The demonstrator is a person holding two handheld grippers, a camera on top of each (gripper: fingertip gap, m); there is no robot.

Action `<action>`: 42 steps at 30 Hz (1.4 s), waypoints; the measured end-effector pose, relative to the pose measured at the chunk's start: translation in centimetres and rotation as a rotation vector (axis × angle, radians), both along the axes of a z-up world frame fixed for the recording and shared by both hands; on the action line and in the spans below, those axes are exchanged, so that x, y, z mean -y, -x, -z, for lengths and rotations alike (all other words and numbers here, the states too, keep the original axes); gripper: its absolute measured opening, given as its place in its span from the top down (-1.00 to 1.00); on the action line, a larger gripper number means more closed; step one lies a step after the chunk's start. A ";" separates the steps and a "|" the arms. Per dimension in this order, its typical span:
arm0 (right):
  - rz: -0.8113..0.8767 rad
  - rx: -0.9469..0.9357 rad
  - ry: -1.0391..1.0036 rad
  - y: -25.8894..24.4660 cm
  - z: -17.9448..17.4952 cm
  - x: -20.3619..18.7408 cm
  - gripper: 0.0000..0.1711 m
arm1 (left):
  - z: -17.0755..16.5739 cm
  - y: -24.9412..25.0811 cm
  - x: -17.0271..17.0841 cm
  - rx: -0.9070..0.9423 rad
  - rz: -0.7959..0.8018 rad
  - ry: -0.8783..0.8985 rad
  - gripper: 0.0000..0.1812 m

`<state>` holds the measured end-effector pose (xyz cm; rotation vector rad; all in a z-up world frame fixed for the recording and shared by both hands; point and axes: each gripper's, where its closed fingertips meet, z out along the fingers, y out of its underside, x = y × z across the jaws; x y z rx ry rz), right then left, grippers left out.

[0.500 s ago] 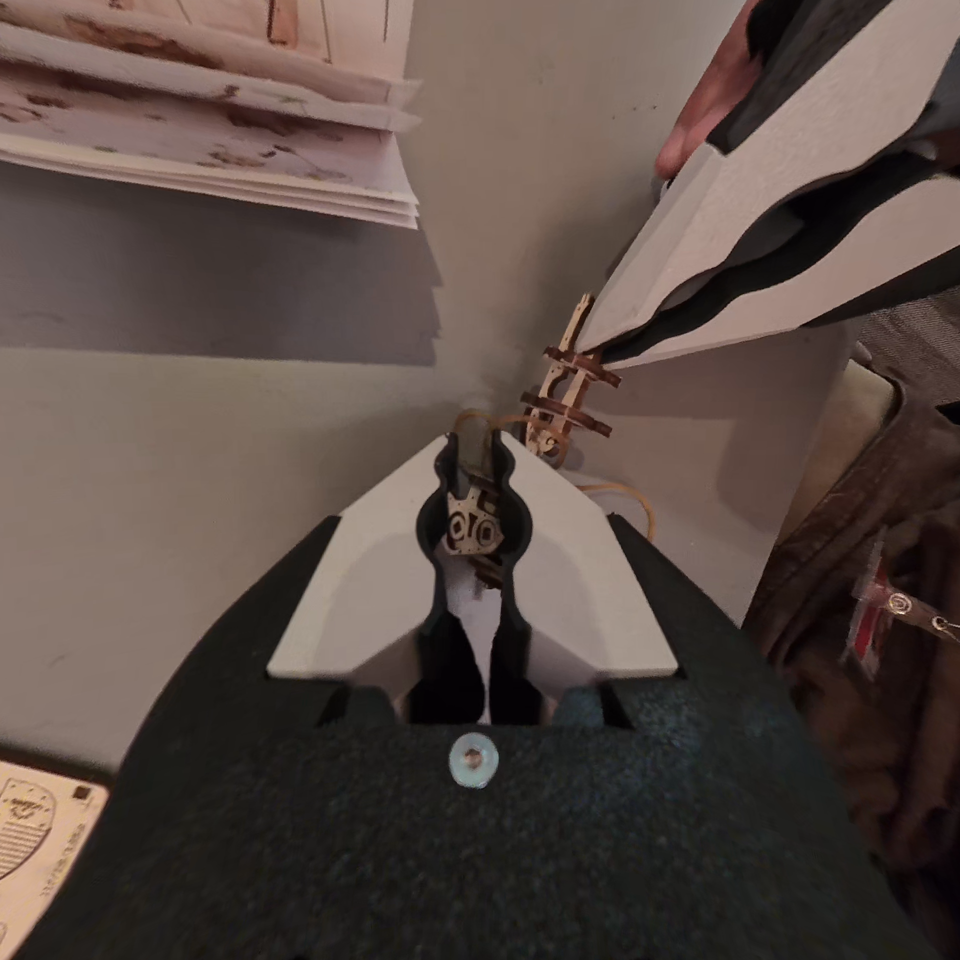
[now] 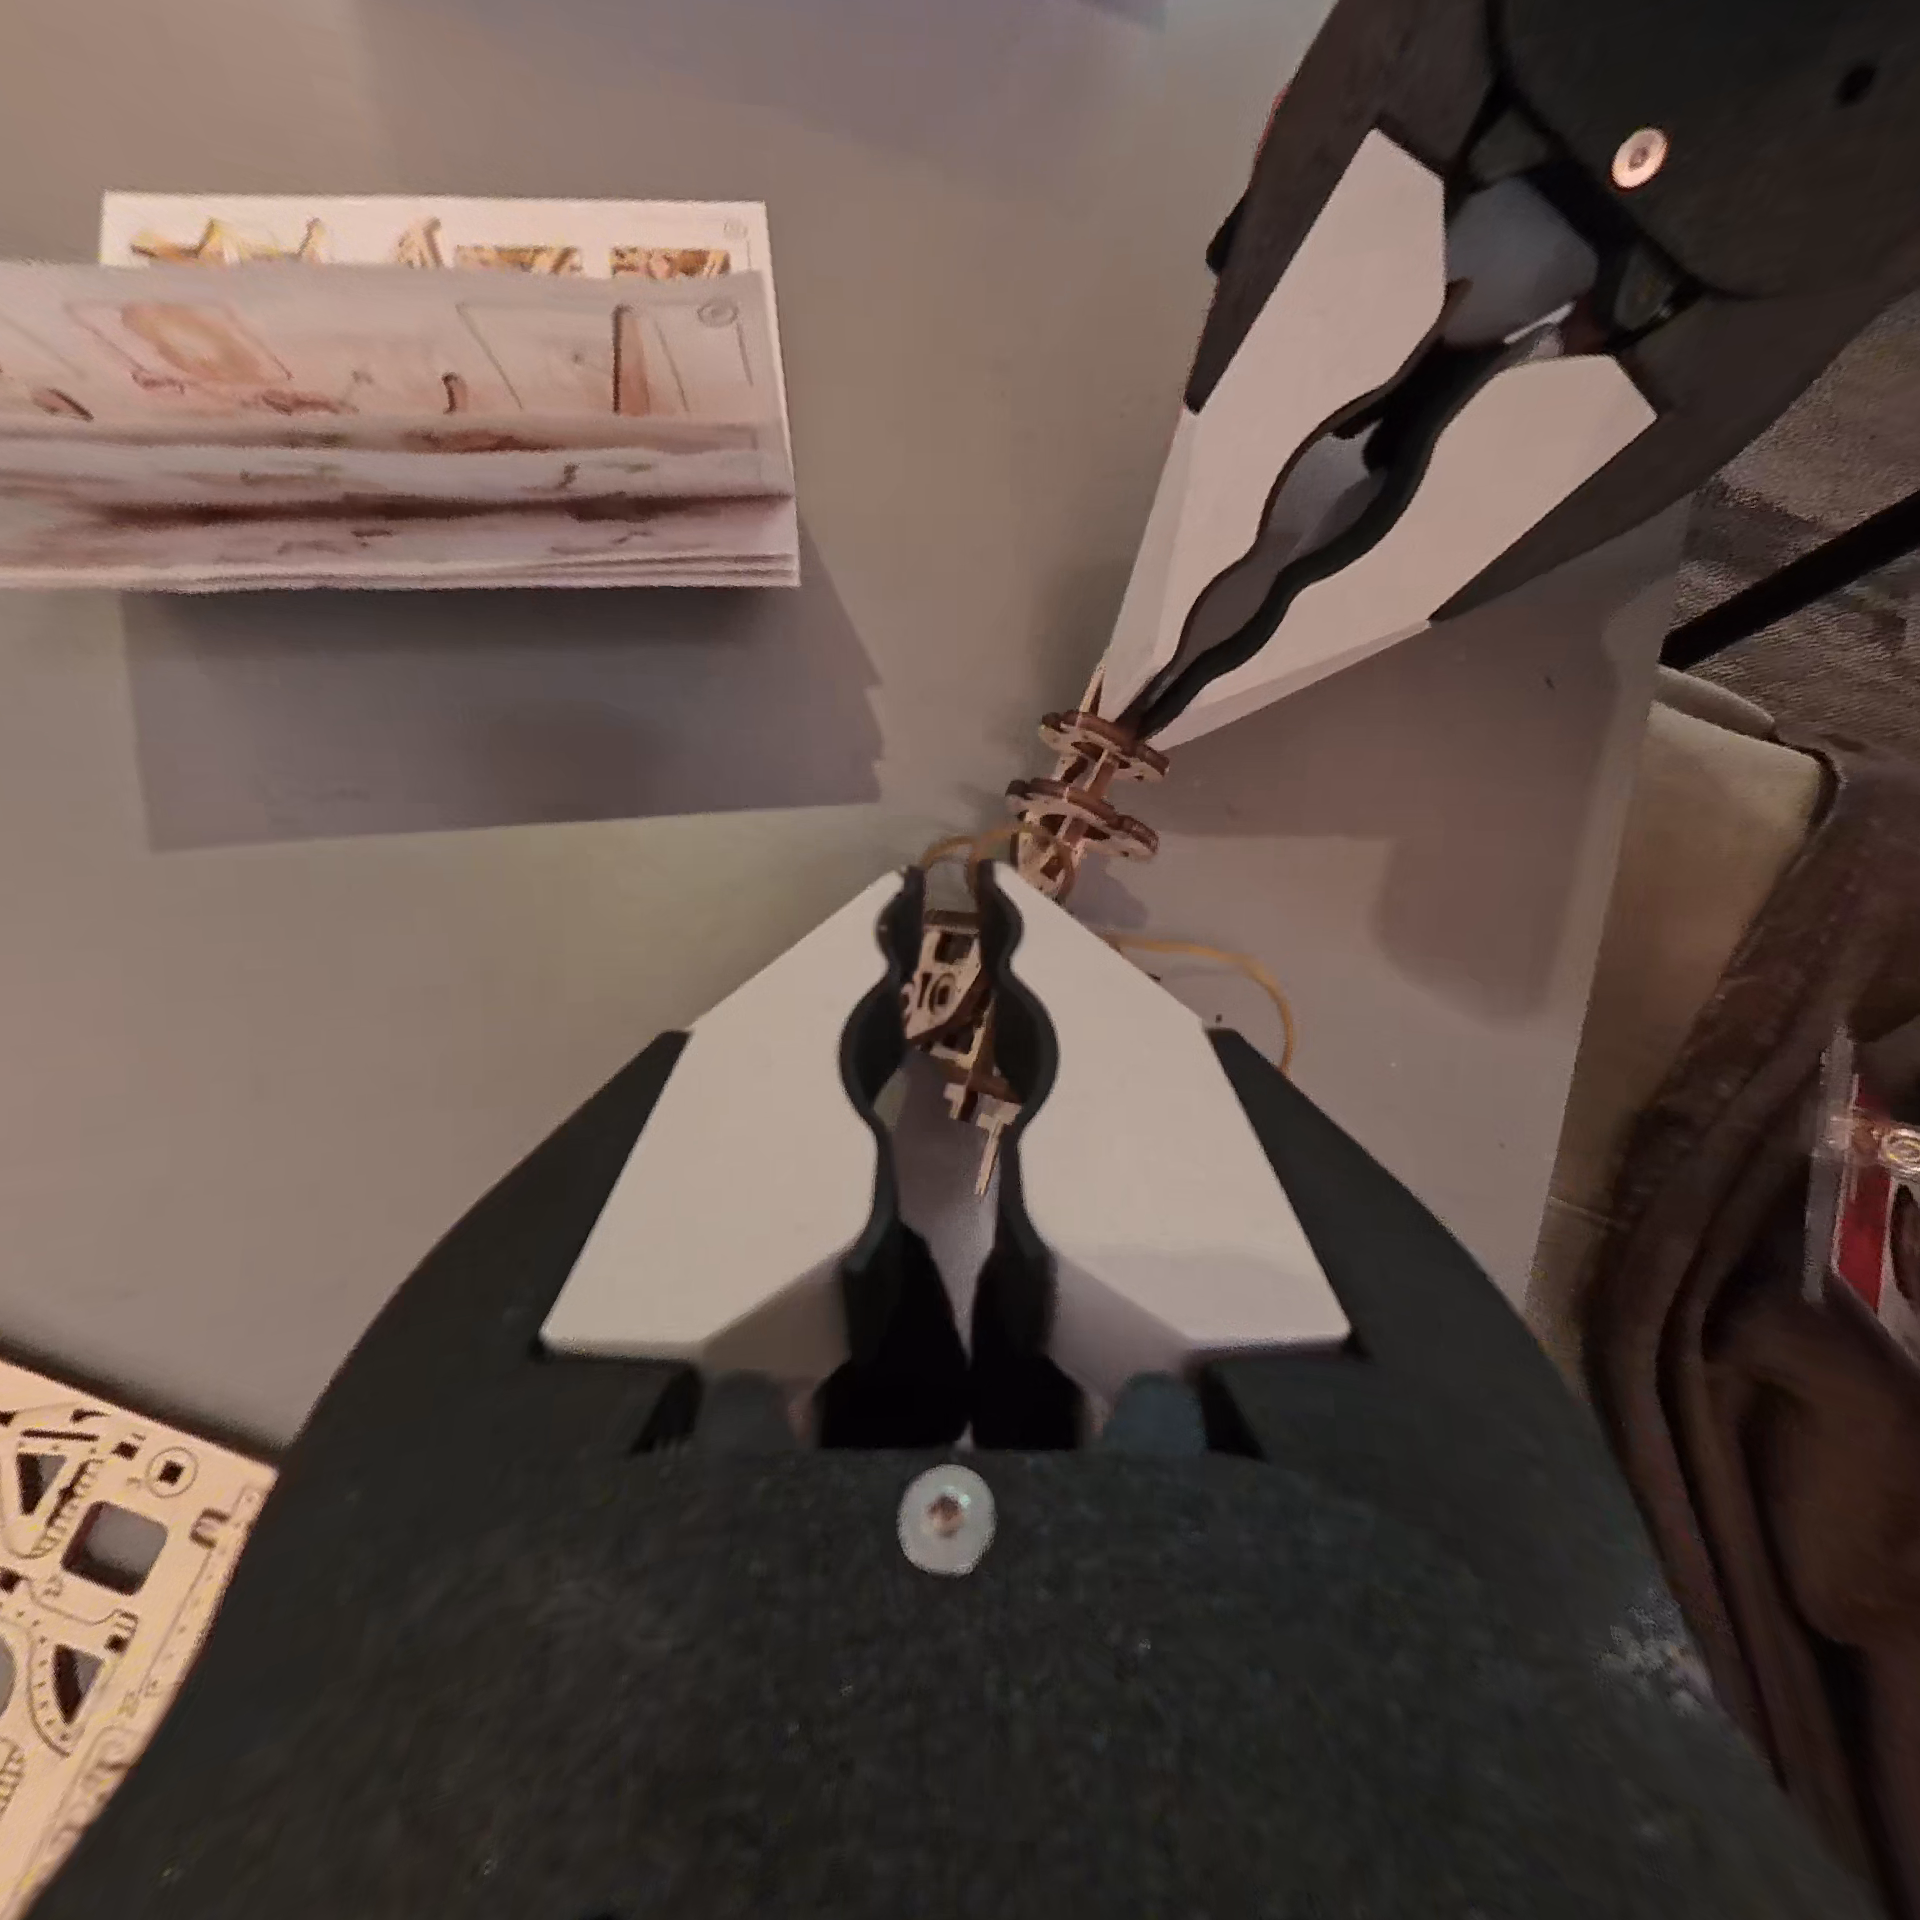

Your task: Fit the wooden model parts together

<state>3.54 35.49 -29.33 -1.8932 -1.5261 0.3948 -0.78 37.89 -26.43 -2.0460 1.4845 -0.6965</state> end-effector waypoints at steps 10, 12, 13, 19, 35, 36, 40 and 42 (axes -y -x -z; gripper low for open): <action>-0.019 -0.017 -0.062 -0.1 -1.2 0.3 0.97 | 2.1 -1.4 -0.1 -0.116 0.072 0.026 1.00; -0.020 -0.018 -0.061 -0.1 -1.1 0.3 0.97 | 2.7 -1.5 -0.2 -0.142 0.082 0.040 1.00; -0.020 -0.014 -0.064 -0.1 -1.0 0.2 0.97 | 2.8 -1.5 -0.2 -0.152 0.084 0.042 1.00; -0.009 -0.003 -0.045 -0.3 -0.5 -0.1 0.97 | 1.8 -1.2 -0.6 -0.111 0.066 0.034 1.00; 0.016 -0.013 -0.039 -0.6 -0.8 -0.4 0.97 | 0.1 -2.6 2.1 -0.114 0.073 -0.255 0.92; 0.017 -0.015 -0.040 -0.6 -0.9 -0.4 0.97 | 0.2 -2.6 2.1 -0.116 0.074 -0.259 0.95; 0.022 -0.021 -0.037 -0.8 -1.0 -0.5 0.98 | 0.6 -2.5 1.9 -0.148 0.056 -0.284 1.00; 0.025 -0.017 -0.036 -0.9 -0.9 -0.5 0.97 | 0.4 -2.5 2.2 -0.138 0.049 -0.287 1.00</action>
